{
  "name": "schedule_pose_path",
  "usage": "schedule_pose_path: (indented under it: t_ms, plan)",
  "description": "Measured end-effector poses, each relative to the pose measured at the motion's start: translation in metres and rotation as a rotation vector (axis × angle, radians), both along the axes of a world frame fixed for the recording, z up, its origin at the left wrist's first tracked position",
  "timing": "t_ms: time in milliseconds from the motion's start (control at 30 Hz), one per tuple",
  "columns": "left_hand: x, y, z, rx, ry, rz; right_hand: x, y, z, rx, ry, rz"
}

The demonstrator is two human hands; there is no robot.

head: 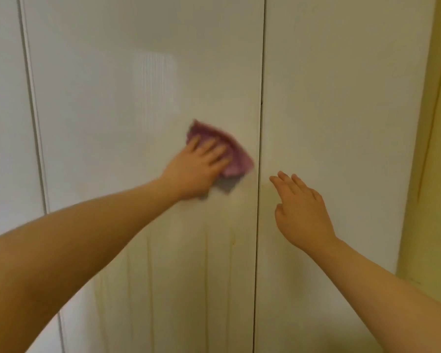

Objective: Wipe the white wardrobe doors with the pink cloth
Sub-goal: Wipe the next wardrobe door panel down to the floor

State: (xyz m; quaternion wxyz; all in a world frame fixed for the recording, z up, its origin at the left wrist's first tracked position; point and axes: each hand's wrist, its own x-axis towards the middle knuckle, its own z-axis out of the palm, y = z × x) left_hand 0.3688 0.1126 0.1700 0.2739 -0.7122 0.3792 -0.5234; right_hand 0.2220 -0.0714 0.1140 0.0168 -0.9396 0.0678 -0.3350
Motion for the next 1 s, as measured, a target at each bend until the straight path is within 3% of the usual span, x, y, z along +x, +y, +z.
schedule_pose_path:
  t_ms: [67,100,200,267,300,367,400,433,467,567,600,633,733,800,833,933,1000]
  plan:
    - [-0.004,-0.009,0.002,-0.192,0.070,0.008,0.001,0.000,-0.001,0.022,0.006,-0.001]
    - [-0.004,-0.017,-0.015,-0.162,0.083,-0.023,0.001,0.002,-0.002,0.025,0.012,-0.001]
    - [-0.013,-0.021,-0.078,0.229,0.171,-0.149,-0.001,0.003,-0.003,0.006,0.029,-0.002]
    - [-0.012,-0.012,-0.063,0.285,0.161,-0.033,-0.002,0.003,-0.003,-0.017,0.021,0.002]
    - [-0.012,-0.014,-0.040,0.119,0.097,-0.030,-0.002,0.002,-0.002,-0.018,0.011,0.000]
    - [-0.009,-0.022,-0.001,-0.274,0.139,-0.004,-0.001,0.000,-0.001,0.001,0.010,-0.001]
    - [-0.010,-0.026,0.005,-0.389,0.167,0.014,-0.001,0.000,-0.001,0.014,0.018,-0.003]
    - [-0.010,-0.027,-0.001,-0.377,0.166,0.009,-0.001,0.000,-0.002,0.022,0.030,-0.009]
    - [-0.010,-0.030,-0.018,-0.301,0.148,-0.042,-0.001,0.000,-0.003,0.025,0.040,-0.016]
    - [-0.008,-0.016,-0.082,0.186,0.088,-0.139,-0.003,0.000,-0.006,0.005,0.064,-0.019]
    - [-0.009,-0.010,-0.083,0.229,0.077,-0.146,-0.003,-0.001,-0.006,-0.007,0.060,-0.015]
    - [-0.007,-0.006,-0.069,0.164,0.059,-0.127,-0.003,-0.001,-0.006,-0.018,0.054,-0.010]
    - [0.000,-0.013,-0.013,-0.307,0.125,-0.035,0.000,-0.001,-0.009,-0.026,0.060,0.004]
    - [-0.003,-0.022,-0.017,-0.432,0.168,-0.062,0.002,0.001,-0.012,-0.010,0.076,0.008]
    - [-0.004,-0.028,-0.037,-0.344,0.161,-0.083,0.003,0.002,-0.013,-0.010,0.078,0.009]
    - [-0.011,-0.028,-0.109,0.175,0.162,-0.185,0.006,0.009,-0.017,-0.011,0.095,0.026]
    - [-0.009,-0.022,-0.091,0.225,0.157,-0.131,0.008,0.012,-0.018,-0.029,0.087,0.037]
